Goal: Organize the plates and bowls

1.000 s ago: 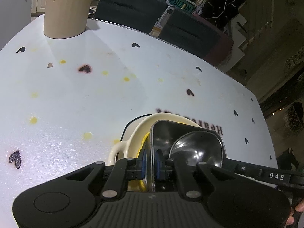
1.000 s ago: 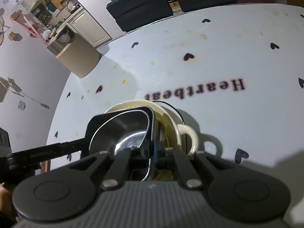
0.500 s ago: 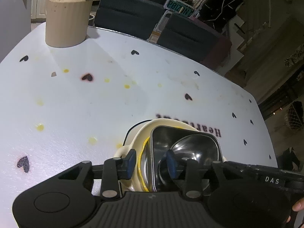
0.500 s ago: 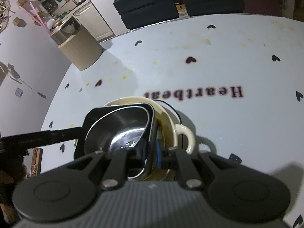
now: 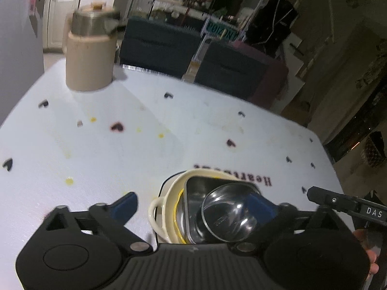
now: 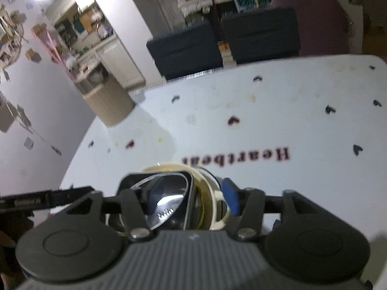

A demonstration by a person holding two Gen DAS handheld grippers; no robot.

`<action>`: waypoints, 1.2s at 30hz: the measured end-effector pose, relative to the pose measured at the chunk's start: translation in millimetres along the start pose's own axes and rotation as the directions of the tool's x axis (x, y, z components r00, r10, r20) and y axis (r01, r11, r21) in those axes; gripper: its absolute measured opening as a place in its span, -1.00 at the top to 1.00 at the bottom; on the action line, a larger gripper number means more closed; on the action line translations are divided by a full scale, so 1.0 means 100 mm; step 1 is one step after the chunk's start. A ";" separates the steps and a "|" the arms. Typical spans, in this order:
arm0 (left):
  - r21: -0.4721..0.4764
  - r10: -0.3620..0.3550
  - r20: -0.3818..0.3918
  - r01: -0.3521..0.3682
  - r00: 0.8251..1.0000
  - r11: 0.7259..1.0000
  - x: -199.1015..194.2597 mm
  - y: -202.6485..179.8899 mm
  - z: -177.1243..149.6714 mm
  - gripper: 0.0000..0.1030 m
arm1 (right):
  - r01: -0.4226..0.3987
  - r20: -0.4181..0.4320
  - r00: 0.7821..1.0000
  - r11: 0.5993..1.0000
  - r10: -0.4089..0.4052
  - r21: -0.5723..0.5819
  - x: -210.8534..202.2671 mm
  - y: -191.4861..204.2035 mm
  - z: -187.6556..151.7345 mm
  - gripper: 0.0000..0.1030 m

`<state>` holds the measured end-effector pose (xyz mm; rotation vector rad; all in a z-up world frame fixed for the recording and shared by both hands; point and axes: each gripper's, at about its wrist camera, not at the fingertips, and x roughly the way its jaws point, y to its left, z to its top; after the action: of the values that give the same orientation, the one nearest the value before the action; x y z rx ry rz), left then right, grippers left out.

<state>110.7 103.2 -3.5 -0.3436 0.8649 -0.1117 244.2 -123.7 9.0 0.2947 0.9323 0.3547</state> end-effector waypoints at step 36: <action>0.270 0.089 0.320 -0.181 0.943 0.946 -1.46 -0.37 -1.15 -1.00 | 0.215 0.405 0.902 0.969 -0.150 -0.120 -1.44 0.39 -1.25 -0.99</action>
<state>-69.7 73.6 47.1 -0.0145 0.5523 -0.0557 56.6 -137.2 59.0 0.1194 0.5234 0.1846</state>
